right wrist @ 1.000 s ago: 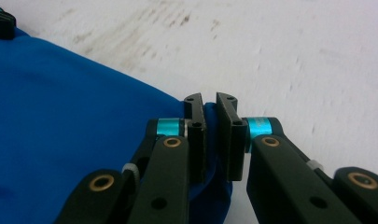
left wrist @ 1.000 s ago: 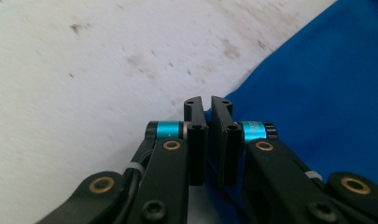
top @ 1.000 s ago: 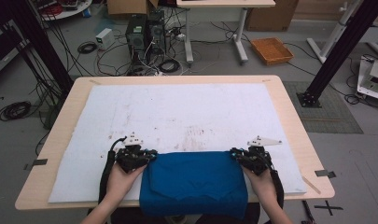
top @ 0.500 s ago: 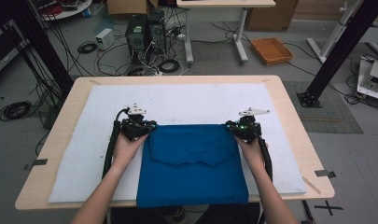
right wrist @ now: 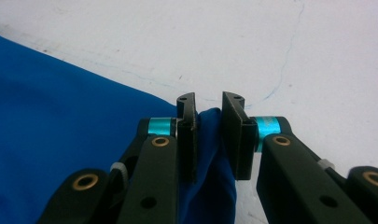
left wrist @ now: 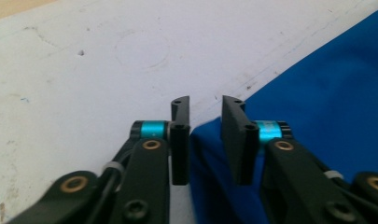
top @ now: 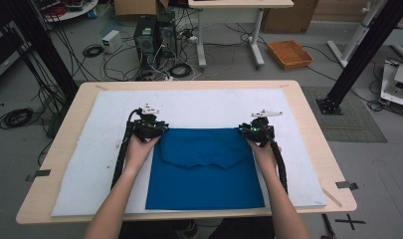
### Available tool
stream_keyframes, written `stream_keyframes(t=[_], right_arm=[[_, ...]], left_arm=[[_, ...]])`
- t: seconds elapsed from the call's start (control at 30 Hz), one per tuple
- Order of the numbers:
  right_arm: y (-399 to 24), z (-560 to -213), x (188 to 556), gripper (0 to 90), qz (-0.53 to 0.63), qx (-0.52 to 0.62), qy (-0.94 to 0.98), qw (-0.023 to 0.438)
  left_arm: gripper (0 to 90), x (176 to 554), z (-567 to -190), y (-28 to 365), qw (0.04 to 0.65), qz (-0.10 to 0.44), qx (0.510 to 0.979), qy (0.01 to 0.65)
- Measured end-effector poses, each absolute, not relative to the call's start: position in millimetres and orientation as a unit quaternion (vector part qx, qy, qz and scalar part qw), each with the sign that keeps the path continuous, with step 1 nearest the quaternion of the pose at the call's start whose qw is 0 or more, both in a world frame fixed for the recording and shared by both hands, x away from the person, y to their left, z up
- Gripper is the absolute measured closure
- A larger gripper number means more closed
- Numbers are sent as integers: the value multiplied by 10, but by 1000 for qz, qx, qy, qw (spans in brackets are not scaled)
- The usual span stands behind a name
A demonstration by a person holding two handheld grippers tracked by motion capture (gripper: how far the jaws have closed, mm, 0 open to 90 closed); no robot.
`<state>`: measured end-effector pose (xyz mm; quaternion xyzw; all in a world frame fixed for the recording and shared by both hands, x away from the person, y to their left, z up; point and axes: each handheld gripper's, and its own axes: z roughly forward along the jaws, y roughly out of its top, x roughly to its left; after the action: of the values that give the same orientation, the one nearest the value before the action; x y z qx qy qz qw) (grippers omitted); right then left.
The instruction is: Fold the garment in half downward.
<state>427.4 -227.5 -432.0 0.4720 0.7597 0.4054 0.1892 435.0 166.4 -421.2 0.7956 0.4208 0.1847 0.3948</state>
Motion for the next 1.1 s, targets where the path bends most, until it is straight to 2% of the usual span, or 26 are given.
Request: stream_keyframes(t=[0.03,0.1,0.23,0.33,0.43,0.53,0.77,0.87,0.9,0.97,1.1], right_arm=[[-2275,-4320,4274,756,405,472,760,189],[-2278,-4280,4248,688,408,468,759,199],[-2288,-4182,4172,623,416,461,756,208],[-2305,-4122,4064,603,424,462,753,199],[-2340,-4106,3916,585,433,461,750,192],[-2389,-4127,3775,534,441,468,744,181],[-2476,-4187,3563,545,448,468,743,167],[-2507,-4228,3519,554,446,477,741,156],[-2521,-4243,3509,561,447,480,740,149],[-2577,-4286,3483,577,454,495,730,124],[-2617,-4338,3452,603,448,502,730,116]], left_arm=[[696,4338,-4200,1666,394,185,796,422],[637,4304,-4160,1664,391,191,796,421],[545,4194,-4059,1669,400,187,791,423],[522,4025,-4058,1686,414,186,781,429],[494,3865,-4139,1726,404,162,783,444],[511,3726,-4236,1786,411,122,776,463],[578,3571,-4335,1788,409,70,772,482],[629,3577,-4358,1747,407,63,774,481],[671,3577,-4358,1747,407,63,774,481],[707,3564,-4368,1705,395,70,783,474],[713,3557,-4374,1694,398,72,781,477]])
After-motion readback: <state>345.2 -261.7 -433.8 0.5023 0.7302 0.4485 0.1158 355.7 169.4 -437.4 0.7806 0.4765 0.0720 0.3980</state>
